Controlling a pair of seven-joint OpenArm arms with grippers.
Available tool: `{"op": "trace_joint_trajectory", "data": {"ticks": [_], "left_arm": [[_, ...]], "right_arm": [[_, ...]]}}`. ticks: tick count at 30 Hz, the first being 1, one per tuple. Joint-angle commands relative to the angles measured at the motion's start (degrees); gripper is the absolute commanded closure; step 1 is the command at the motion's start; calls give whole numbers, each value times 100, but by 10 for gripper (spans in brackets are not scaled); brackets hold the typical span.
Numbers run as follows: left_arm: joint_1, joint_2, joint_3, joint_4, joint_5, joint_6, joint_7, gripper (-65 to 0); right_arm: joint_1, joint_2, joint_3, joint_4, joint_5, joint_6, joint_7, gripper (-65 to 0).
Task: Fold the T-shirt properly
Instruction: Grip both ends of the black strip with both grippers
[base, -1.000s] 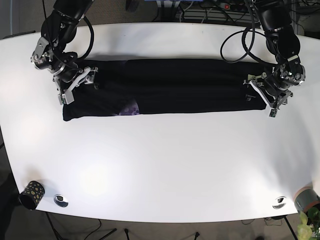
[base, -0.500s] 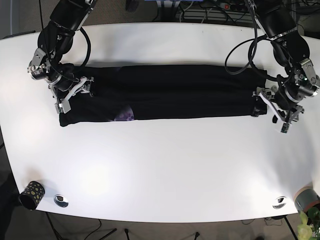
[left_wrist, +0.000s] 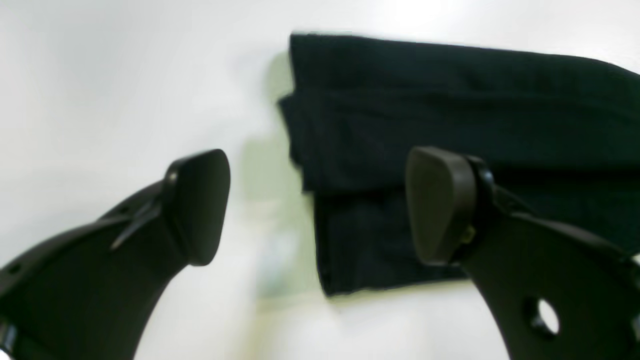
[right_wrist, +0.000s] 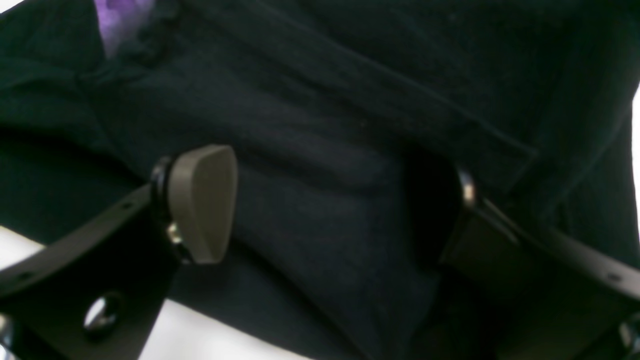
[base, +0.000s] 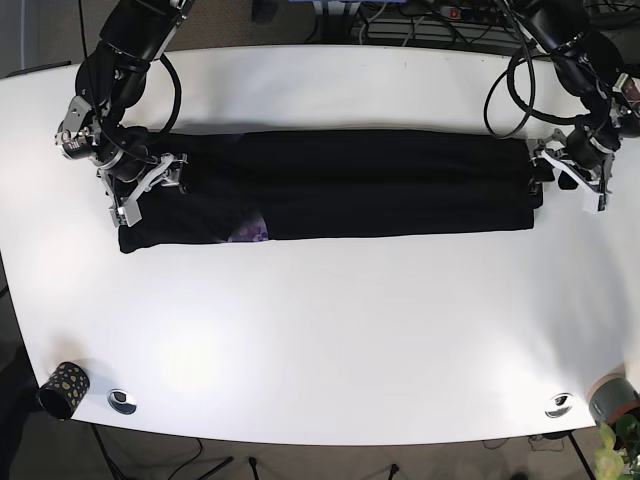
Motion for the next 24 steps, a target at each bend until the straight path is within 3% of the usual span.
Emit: {"op": "trace_joint_trajectory", "data": {"ticks": [1, 17, 21, 24], "left_arm": [[-70, -69, -19, -78, -125, -8, -86, -518], [-132, 186, 658, -702, -134, -8, -86, -494], [-132, 238, 667, -588, -134, -8, -86, -279], [-132, 247, 685, -403, -134, -8, -86, -53]], "right_arm": [[65, 74, 15, 46, 16, -10, 25, -507], [74, 74, 15, 37, 16, -10, 25, -507], [74, 74, 15, 37, 16, -10, 25, -507], [65, 74, 15, 37, 16, -10, 25, -507]]}}
